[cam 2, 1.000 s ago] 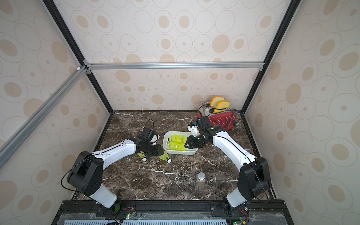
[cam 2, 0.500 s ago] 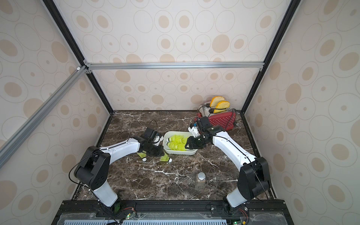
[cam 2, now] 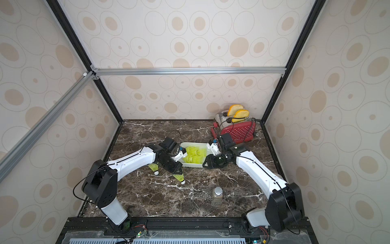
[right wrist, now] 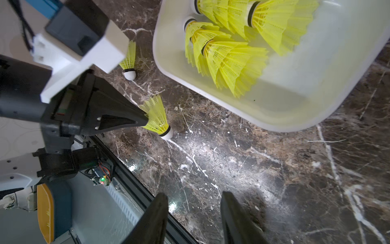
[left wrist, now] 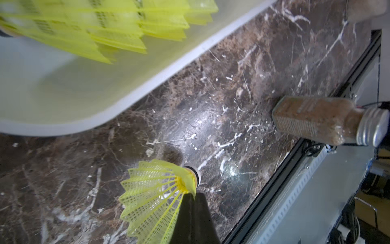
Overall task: Put the shuttlecocks into the storage box
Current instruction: Adjust the shuttlecock at the center of the board.
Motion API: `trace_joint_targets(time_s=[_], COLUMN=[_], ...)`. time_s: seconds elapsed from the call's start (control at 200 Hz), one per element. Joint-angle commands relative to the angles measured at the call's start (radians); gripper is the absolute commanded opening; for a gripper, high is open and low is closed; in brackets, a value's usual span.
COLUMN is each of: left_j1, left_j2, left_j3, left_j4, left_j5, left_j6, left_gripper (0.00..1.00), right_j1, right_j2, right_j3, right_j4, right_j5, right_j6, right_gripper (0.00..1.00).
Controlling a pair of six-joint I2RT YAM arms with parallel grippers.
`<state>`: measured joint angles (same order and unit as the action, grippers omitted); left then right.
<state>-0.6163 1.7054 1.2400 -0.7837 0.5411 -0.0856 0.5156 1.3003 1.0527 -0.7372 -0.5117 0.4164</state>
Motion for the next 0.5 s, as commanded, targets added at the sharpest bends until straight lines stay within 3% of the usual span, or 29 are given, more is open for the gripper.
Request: trace_joint_targets(time_s=[0.0,0.115,0.22,0.496], left_j1=[-0.037,-0.065,-0.118,-0.241], left_j2=[0.012,0.050,0.079,0.169], left_j3=[0.078,0.125,0.165,0.203], left_j4=[-0.130,-0.178,-0.216,-0.253], left_j5=[-0.022,-0.066,-0.174,-0.248], left_j6=[0.138,0.190,0.238,0.287], left_gripper=[0.00,0.00,0.00,0.00], right_j1=[0.000,0.000,0.001,0.002], right_j2=[-0.094,-0.156,-0.211,-0.211], right_j3=[-0.093,-0.168,-0.209,-0.183], right_j4=[0.067,0.052,0.061,0.016], right_j5=[-0.043,-0.021,0.015,0.067], right_j6=[0.041,0.078,0.117,0.131], right_gripper=[0.47,0.47,0.47,0.47])
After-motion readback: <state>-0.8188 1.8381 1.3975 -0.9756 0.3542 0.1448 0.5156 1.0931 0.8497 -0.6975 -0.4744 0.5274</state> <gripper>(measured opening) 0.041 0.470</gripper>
